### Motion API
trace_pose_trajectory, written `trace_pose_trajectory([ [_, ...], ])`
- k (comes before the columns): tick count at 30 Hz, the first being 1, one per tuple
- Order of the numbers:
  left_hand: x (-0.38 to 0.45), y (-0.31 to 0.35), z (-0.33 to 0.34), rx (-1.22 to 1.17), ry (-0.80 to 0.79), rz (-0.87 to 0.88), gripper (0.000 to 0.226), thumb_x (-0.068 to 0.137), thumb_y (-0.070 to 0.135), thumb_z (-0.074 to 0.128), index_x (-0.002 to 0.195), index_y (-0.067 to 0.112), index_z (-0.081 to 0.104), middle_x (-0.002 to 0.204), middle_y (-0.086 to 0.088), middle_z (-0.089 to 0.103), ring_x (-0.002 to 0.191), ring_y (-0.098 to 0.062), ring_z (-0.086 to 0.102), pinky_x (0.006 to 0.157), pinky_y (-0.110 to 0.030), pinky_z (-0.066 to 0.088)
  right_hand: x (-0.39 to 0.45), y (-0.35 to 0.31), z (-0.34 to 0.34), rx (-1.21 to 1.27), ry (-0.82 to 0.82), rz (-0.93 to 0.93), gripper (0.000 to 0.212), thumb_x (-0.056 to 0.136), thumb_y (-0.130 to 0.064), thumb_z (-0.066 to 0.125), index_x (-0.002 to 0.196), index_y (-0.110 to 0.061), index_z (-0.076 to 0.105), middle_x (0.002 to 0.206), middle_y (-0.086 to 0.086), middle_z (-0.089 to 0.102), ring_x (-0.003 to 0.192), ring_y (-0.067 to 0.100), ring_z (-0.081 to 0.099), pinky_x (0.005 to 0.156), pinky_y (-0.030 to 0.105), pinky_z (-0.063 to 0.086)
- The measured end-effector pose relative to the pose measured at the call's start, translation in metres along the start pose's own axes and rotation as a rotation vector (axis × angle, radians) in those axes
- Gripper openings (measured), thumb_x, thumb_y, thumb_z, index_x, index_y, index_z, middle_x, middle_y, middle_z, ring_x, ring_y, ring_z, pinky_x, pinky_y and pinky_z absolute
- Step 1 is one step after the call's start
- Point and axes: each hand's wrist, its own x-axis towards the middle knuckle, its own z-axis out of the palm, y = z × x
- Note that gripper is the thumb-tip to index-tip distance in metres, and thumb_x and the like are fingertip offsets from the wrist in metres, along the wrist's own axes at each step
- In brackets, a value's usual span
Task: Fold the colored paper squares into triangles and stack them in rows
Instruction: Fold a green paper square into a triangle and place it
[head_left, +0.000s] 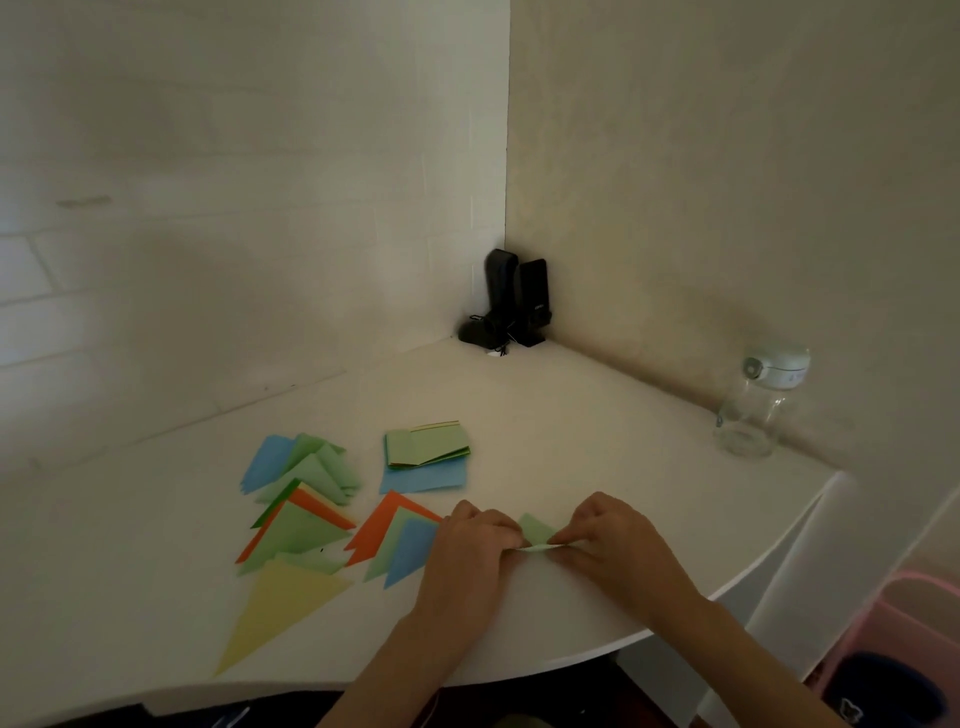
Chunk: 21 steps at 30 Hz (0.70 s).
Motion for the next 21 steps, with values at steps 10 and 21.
trace_pose_trajectory([
  [10, -0.002, -0.004, 0.004, -0.011, 0.126, -0.13, 0.016, 0.075, 0.037, 0.068, 0.068, 0.024, 0.061, 0.075, 0.014, 0.063, 0.07, -0.01, 0.043, 0.062, -0.029, 0.04, -0.002, 0.004, 0.011, 0.138, 0.146, 0.154, 0.021, 0.076, -0.05, 0.067, 0.073, -0.03, 0.071, 0.076, -0.018, 0.054, 0.072, 0.001, 0.054, 0.076, 0.036, 0.048],
  [21, 0.011, 0.007, 0.013, -0.126, 0.069, -0.266, 0.026, 0.079, 0.034, 0.067, 0.097, 0.025, 0.051, 0.078, 0.01, 0.052, 0.078, -0.012, 0.043, 0.067, -0.029, 0.04, 0.002, -0.007, 0.016, 0.011, 0.131, 0.265, 0.029, 0.074, -0.067, 0.055, 0.079, -0.04, 0.051, 0.084, -0.017, 0.049, 0.085, 0.004, 0.047, 0.079, 0.029, 0.029],
])
